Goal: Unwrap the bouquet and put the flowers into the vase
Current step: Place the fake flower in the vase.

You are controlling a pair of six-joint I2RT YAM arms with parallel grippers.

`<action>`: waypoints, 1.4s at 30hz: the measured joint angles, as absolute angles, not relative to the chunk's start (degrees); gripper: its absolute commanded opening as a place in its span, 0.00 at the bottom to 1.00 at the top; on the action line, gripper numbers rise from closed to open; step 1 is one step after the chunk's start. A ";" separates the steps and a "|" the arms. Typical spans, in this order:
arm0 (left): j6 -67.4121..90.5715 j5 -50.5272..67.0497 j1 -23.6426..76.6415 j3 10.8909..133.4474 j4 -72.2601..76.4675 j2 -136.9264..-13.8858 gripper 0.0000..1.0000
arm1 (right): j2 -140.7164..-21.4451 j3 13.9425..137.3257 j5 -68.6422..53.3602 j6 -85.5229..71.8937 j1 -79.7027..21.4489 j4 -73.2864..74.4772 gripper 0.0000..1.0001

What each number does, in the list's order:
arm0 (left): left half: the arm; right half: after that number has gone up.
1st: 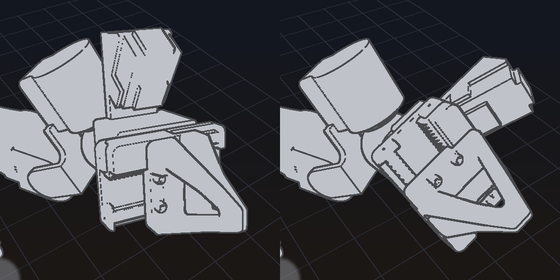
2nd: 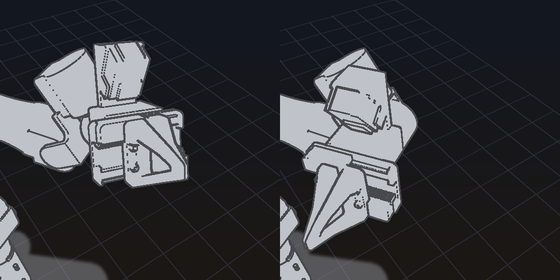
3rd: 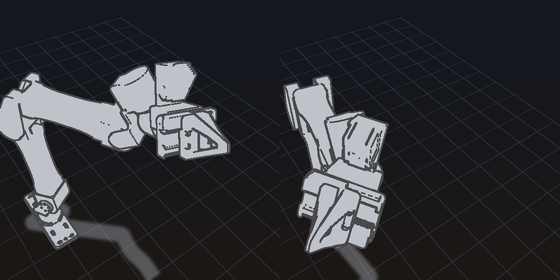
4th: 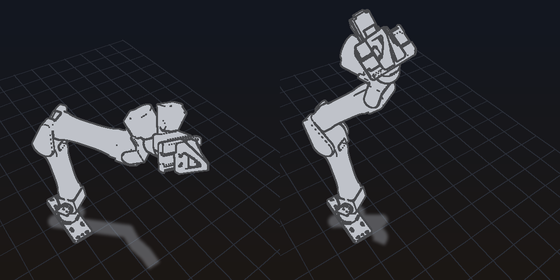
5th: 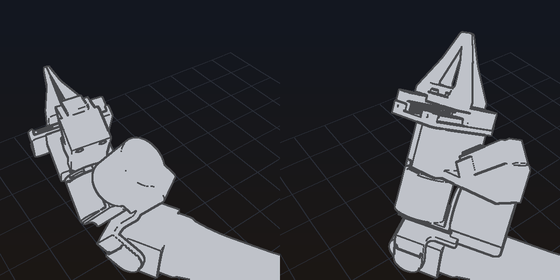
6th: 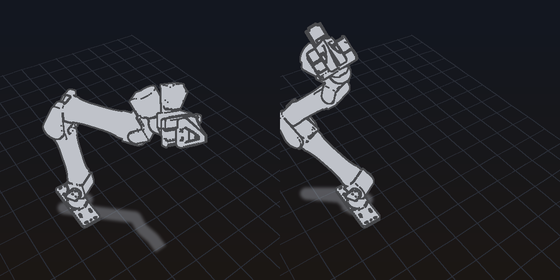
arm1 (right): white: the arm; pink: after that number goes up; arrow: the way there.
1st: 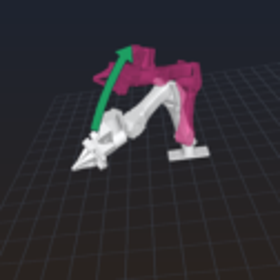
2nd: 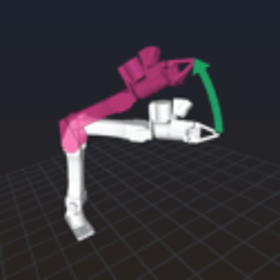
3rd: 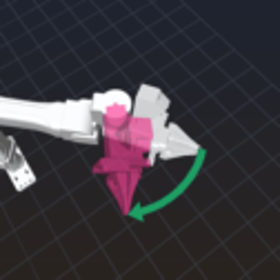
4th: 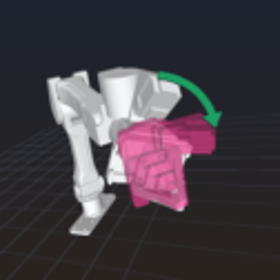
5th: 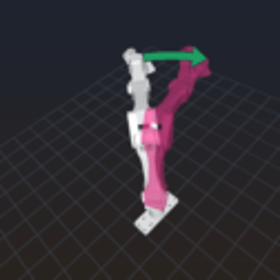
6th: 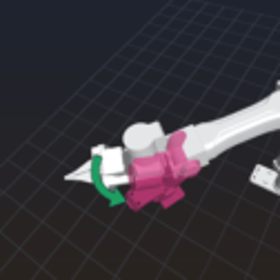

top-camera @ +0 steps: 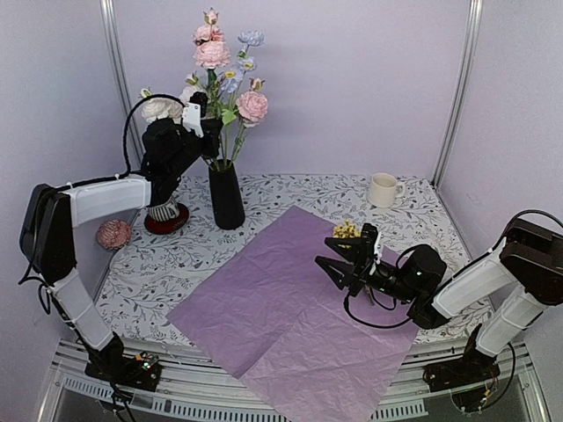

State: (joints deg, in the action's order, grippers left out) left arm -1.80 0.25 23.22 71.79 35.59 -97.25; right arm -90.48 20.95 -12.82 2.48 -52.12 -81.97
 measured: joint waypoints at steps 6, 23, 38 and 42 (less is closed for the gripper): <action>-1.21 0.64 23.18 73.25 32.05 -99.48 0.00 | -90.48 20.97 -12.84 2.48 -52.12 -81.97 0.50; 0.01 0.34 22.96 72.10 28.18 -102.41 0.00 | -90.48 20.95 -12.88 2.46 -52.12 -81.97 0.50; 3.36 -1.10 22.81 70.74 26.61 -104.33 0.10 | -90.48 20.95 -13.02 2.44 -52.12 -81.95 0.50; 4.64 -0.75 22.81 70.04 25.32 -104.27 0.21 | -90.48 20.95 -13.02 2.44 -52.12 -81.95 0.50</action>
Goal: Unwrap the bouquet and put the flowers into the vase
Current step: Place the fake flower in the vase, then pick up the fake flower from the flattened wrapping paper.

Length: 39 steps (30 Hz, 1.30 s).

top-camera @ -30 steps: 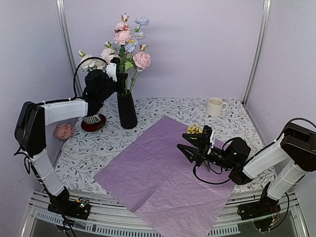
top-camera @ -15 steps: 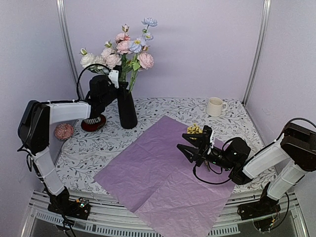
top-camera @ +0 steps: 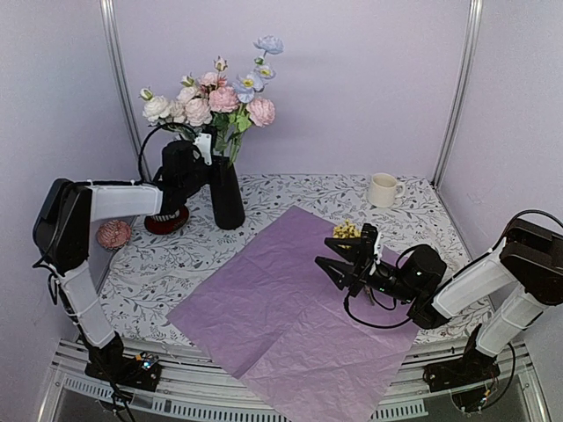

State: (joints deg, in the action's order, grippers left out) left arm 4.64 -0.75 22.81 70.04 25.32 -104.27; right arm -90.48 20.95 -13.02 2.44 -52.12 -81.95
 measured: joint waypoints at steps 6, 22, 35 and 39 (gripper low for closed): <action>6.48 0.10 22.98 66.85 24.38 -101.86 0.32 | -90.48 20.95 -12.93 2.44 -52.12 -81.87 0.50; 8.01 -3.68 26.48 55.24 20.93 -92.01 0.55 | -90.48 21.08 -11.77 2.37 -52.12 -79.92 0.50; 15.68 -5.26 30.33 40.40 14.28 -70.28 0.84 | -90.48 21.26 -7.27 2.31 -52.12 -77.49 0.51; 19.07 -6.15 31.57 36.58 8.80 -62.19 0.98 | -90.45 21.52 -5.80 0.86 -52.12 -76.90 0.59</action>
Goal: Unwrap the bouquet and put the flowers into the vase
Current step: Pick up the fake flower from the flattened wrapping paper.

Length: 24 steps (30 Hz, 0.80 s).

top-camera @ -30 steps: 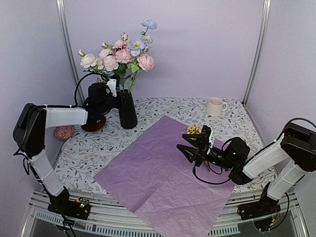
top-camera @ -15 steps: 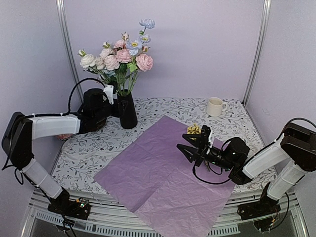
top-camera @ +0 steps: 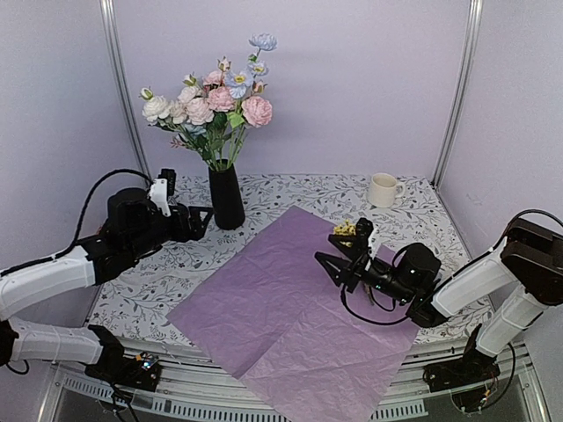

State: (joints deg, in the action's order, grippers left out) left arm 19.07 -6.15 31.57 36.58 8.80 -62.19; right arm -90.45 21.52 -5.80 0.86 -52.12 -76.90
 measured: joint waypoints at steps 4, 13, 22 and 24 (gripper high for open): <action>22.31 -7.11 33.63 34.26 5.04 -54.33 0.98 | -89.10 24.56 -2.09 -3.38 -52.12 -69.71 0.62; 23.94 -8.01 34.24 30.96 0.62 -50.63 0.98 | -75.90 34.72 9.04 -15.25 -52.12 -35.92 0.73; 20.12 -2.33 34.39 30.89 2.00 -57.45 0.98 | -64.29 37.47 13.34 -22.11 -47.68 -4.80 0.71; 19.27 -1.23 34.44 30.92 3.29 -59.33 0.98 | -65.87 41.15 12.97 -23.99 -44.95 3.33 0.70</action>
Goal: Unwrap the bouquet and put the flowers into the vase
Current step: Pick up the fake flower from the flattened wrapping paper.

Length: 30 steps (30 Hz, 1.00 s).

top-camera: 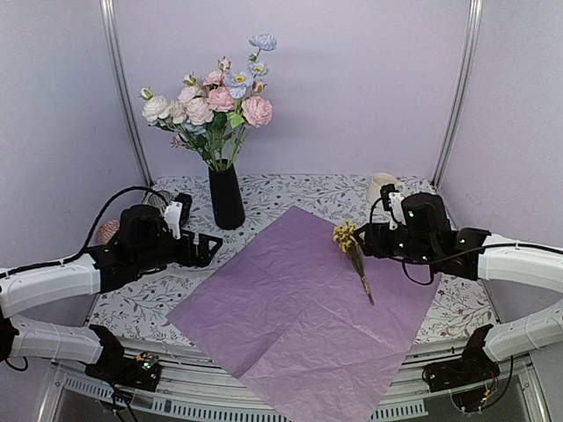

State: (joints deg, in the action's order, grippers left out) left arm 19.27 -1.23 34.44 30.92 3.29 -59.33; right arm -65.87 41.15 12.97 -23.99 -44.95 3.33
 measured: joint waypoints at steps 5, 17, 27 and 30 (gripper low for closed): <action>15.73 0.16 34.50 31.86 6.50 -64.03 0.98 | -74.39 48.95 11.51 -26.22 -42.72 16.29 0.67; 9.17 3.14 34.57 27.49 21.23 -67.02 0.98 | -90.91 53.43 9.47 -27.31 -42.68 29.17 0.47; 8.49 3.90 34.61 25.54 24.56 -65.73 0.98 | -95.81 53.95 8.32 -27.44 -42.68 29.32 0.37; 8.36 4.03 34.61 25.54 24.88 -65.58 0.98 | -96.79 53.95 8.21 -27.44 -42.68 29.26 0.30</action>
State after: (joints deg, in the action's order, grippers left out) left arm 8.36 4.03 34.61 25.54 24.88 -65.58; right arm -96.79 53.95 8.21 -27.44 -42.68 29.26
